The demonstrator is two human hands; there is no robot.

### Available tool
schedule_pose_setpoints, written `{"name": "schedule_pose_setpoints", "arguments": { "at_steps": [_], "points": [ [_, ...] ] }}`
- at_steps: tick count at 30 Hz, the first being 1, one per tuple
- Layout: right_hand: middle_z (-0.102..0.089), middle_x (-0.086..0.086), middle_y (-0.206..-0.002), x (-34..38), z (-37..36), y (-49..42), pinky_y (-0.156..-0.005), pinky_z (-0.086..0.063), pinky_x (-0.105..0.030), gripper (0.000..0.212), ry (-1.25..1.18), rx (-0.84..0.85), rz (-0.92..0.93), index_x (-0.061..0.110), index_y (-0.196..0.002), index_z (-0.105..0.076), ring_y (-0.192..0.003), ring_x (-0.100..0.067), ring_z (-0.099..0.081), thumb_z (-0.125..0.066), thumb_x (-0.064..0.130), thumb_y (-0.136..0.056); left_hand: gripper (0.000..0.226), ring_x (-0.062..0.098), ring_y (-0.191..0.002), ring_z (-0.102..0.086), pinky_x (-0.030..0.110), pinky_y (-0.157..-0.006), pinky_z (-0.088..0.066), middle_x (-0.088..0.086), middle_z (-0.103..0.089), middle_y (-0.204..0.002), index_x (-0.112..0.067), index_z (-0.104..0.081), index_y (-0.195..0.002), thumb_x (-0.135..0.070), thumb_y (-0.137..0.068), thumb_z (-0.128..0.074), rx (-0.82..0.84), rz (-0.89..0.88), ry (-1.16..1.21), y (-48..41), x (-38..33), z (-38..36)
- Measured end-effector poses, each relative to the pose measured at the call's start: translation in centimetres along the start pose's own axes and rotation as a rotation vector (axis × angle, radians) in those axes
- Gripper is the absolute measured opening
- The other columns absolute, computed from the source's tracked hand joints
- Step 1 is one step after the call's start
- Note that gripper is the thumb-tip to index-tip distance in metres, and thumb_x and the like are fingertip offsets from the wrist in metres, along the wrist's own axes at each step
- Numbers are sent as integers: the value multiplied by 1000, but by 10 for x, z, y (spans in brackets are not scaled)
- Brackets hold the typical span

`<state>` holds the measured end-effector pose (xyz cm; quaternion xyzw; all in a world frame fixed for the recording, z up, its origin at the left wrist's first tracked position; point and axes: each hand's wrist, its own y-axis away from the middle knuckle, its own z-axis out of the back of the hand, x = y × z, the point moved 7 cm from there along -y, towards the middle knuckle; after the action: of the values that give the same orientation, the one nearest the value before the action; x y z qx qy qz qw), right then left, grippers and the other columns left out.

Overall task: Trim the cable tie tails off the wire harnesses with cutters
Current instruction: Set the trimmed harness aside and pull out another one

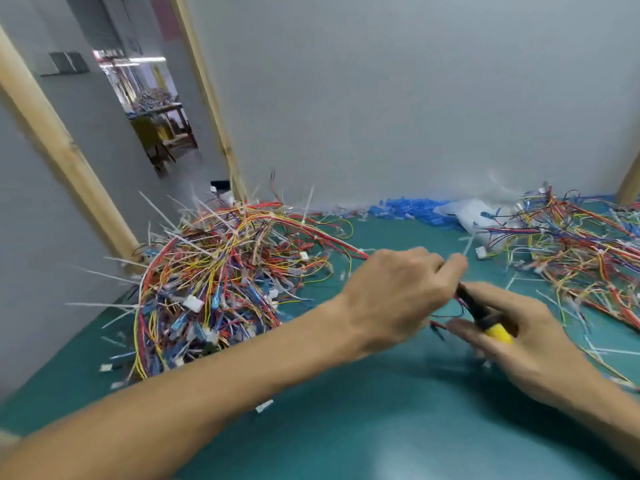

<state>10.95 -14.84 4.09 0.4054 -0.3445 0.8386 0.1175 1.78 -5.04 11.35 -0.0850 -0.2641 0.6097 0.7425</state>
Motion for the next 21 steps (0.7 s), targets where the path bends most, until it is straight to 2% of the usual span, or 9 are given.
{"name": "schedule_pose_setpoints", "arguments": {
  "at_steps": [1,3,6,8,11,13,16,19,21],
  "points": [
    [-71,11,-83,2,-6,1,-60,-49,-22,13,49,26,21,37,-103,-75,-63,-10,-59,-78,40,-91,31,32,-68,-63,36,-44,-39,6,-64,-74,-8,-64,-98,6,-70,-59,-24,-10,-5,2,-4,1],
    [-62,10,-68,0,-7,2,-56,-43,-26,20,98,3,32,34,-87,-70,-59,-8,-49,-71,53,-93,34,30,-75,-63,38,-48,-43,4,-65,-80,-8,-65,-107,6,-75,-63,-30,-13,9,9,-6,-3],
    [-57,14,-62,-5,8,0,-51,-36,-11,22,3,-115,-35,28,-89,-71,-54,2,-46,-73,50,-92,48,27,-97,-61,42,-73,-52,5,-63,-116,-11,-58,-128,-21,-85,-76,-29,91,-3,27,24,-8],
    [-56,11,-61,-14,20,-3,-49,-32,-17,16,-18,-181,-101,26,-89,-71,-53,-2,-45,-68,41,-89,69,28,-118,-56,43,-93,-48,6,-53,-141,-14,-47,-144,-31,-83,-73,33,246,-162,48,70,-11],
    [-52,7,-57,-21,36,-7,-45,-31,-17,16,-94,-256,-172,22,-86,-70,-50,-4,-41,-69,37,-89,95,27,-138,-47,38,-115,-35,7,-35,-162,-16,-24,-162,-16,-78,-68,148,374,-281,85,123,-14],
    [-49,10,-54,-22,44,-10,-41,-30,-12,18,-141,-312,-197,20,-81,-67,-47,-4,-38,-68,34,-92,104,27,-138,-48,37,-116,-34,7,-27,-167,-14,-18,-165,-5,-72,-64,126,355,-267,98,130,-16],
    [-46,11,-52,-32,57,-12,-39,-30,-14,17,-164,-403,-228,18,-81,-67,-47,-10,-39,-70,23,-98,98,30,-128,-54,38,-107,-45,7,-20,-170,-9,-17,-165,-1,-76,-58,-32,311,-184,104,127,-14],
    [-47,11,-52,-39,65,-12,-38,-32,-18,18,-190,-455,-241,22,-81,-69,-45,-9,-39,-71,25,-98,86,24,-110,-55,33,-92,-49,12,-30,-160,-5,-30,-161,-3,-80,-60,-165,298,-194,106,125,-6],
    [-51,2,-60,-45,73,-12,-41,-33,-24,17,-237,-493,-251,23,-80,-70,-44,-6,-40,-73,27,-97,78,24,-105,-54,36,-89,-45,13,-39,-146,-5,-41,-154,-5,-80,-63,-231,300,-246,109,122,-1]
  ]
}}
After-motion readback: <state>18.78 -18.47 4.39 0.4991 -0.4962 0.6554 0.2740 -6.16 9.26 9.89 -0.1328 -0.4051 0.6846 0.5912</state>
